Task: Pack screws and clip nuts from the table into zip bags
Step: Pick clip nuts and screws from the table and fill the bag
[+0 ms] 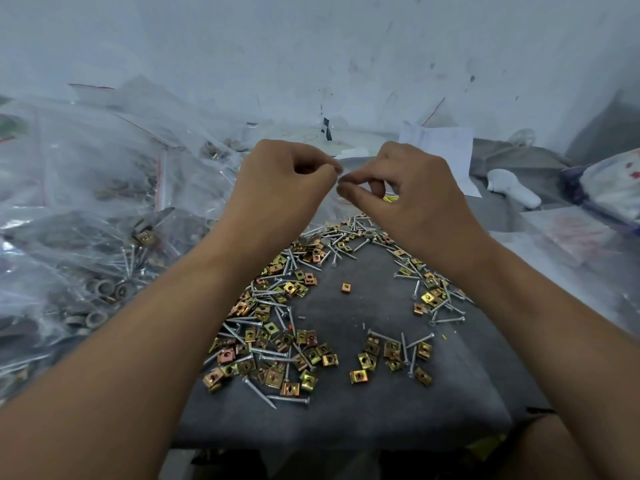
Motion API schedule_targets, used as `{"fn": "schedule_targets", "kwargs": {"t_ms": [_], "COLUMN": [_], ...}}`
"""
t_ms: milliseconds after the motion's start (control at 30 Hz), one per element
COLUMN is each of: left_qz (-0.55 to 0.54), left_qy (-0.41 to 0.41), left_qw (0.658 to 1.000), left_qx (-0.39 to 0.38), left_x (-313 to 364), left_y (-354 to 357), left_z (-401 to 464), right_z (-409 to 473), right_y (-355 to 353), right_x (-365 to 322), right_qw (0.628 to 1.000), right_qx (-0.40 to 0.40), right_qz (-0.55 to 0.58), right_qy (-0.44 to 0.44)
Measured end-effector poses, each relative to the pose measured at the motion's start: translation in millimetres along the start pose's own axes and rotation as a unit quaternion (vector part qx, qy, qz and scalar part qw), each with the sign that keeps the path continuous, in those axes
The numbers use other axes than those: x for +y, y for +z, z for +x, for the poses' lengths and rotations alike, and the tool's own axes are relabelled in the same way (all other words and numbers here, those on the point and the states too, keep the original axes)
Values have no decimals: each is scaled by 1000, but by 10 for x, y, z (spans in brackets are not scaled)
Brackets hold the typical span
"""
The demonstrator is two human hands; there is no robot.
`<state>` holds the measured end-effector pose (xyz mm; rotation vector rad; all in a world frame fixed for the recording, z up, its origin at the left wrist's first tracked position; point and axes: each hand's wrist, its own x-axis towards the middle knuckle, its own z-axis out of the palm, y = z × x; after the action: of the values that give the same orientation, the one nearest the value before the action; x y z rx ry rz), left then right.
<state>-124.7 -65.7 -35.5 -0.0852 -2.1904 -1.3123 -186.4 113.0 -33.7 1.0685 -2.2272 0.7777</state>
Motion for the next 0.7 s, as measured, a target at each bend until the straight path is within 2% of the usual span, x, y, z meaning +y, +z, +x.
{"fn": "schedule_targets", "kwargs": {"t_ms": [133,200,233,300,400,467,700], "left_qz": [-13,-28,-32,-39,-54,-59,-64], "left_qy": [-23,-38,-42,-49,-57,-56,-59], "left_qw": [998,995,994,992,990,990,991], "left_qx": [62,83,92,107,116,112,101], "left_x": [-38,-68,-77,-81,-90,-83,-138], "left_y": [-40,-72,-90,-115,-121,-118,-129], "left_z": [21,34,39,51,51,39,65], "right_z": [-33,-46,-58,-97,-140,-116,-75], "right_y": [9,24,50,152,376,475,524], "right_x": [37,143,201,278,320,341,356], "right_qw": [991,988,990,985,953,941,918], "right_qx": [78,77,44,-80,-223,-248,-259], "right_qz": [89,77,56,8,-55,-89,-175], "right_qy": [68,109,125,155,196,211,245]}}
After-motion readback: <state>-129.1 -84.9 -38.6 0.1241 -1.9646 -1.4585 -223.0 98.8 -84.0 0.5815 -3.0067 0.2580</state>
